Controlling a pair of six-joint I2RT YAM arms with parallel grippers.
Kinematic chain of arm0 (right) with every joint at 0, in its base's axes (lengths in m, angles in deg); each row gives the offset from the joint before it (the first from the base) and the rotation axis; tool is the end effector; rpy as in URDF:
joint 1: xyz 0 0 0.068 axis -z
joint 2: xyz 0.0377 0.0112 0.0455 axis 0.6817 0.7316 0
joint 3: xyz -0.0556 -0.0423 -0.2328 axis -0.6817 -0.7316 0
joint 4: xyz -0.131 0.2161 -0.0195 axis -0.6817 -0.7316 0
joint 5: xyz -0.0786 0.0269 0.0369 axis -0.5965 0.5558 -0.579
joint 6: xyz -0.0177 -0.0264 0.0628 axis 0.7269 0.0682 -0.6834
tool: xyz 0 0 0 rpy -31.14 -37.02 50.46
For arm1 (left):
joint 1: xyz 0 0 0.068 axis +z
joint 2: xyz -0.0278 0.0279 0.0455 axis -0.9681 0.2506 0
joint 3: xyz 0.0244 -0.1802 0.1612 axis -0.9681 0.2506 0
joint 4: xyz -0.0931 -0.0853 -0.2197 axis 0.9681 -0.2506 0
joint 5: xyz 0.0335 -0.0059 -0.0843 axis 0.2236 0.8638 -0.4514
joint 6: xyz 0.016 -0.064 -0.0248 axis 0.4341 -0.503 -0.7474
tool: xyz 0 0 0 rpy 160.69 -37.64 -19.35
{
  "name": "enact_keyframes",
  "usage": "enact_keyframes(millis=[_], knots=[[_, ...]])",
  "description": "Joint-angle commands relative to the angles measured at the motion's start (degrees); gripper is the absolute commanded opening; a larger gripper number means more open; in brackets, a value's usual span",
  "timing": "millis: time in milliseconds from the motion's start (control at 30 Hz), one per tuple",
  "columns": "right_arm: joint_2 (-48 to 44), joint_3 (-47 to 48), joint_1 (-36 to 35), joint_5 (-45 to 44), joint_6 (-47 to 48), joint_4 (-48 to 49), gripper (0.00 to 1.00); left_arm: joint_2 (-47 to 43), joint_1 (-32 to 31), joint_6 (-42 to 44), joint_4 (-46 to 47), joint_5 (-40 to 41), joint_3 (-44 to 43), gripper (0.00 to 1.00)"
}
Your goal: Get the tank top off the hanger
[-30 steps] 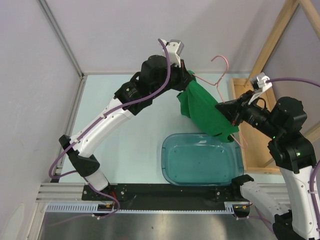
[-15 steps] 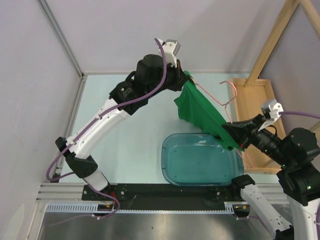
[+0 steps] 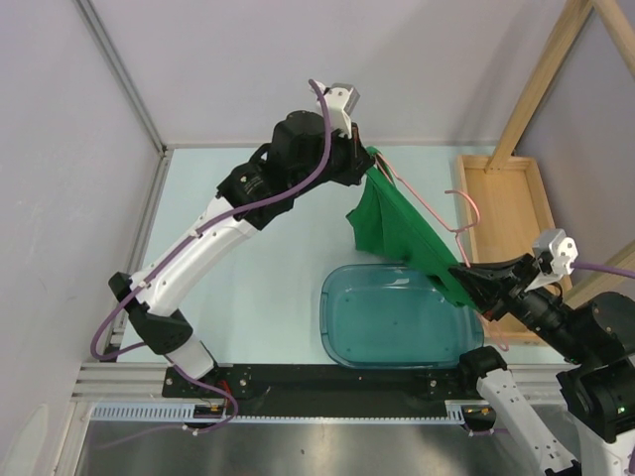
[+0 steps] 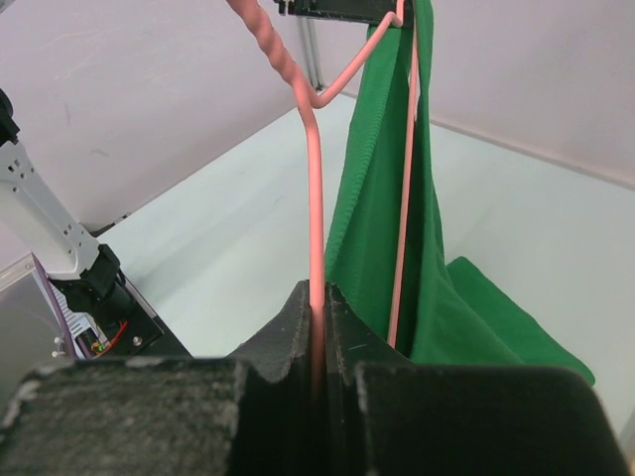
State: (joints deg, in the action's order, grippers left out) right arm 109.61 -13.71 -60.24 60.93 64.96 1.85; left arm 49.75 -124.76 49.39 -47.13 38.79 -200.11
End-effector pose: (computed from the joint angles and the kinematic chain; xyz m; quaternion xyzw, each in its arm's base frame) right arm 0.0364 0.0395 0.4252 -0.2345 0.6441 0.3098 0.6589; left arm 0.2409 -0.2712 0.4537 0.1619 0.7687 -0.3237 0.5273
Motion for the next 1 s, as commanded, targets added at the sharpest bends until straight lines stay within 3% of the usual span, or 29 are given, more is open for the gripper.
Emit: enact_keyframes(millis=[0,400,533,567,700,833,967], knots=[[-3.45,3.5,-0.5,4.65,-0.9,-2.06,0.0,-1.32,6.21,4.23,2.89,15.61,-1.4,0.0],[-5.12,5.87,-0.5,-0.09,-1.78,2.15,0.0,-0.62,8.06,3.87,0.86,11.13,-0.26,0.0],[-4.33,2.64,-0.41,-5.54,-4.15,9.78,0.0,-0.88,8.14,5.28,2.0,-2.56,-1.14,0.0],[-3.98,1.75,-0.41,-6.42,-4.94,13.63,0.0,-1.4,8.06,6.07,2.53,-9.56,-0.79,0.0],[-1.61,-2.12,-0.41,-10.81,-6.96,23.41,0.0,-2.98,8.14,6.69,4.11,-20.85,1.23,0.0],[3.92,-4.23,-0.41,-13.64,-8.55,30.96,0.0,-3.78,8.06,5.37,6.04,-17.81,4.57,0.0],[9.37,-6.69,-0.41,-15.66,-9.08,36.86,0.0,0.6,8.84,5.2,6.05,-12.62,0.28,0.0]])
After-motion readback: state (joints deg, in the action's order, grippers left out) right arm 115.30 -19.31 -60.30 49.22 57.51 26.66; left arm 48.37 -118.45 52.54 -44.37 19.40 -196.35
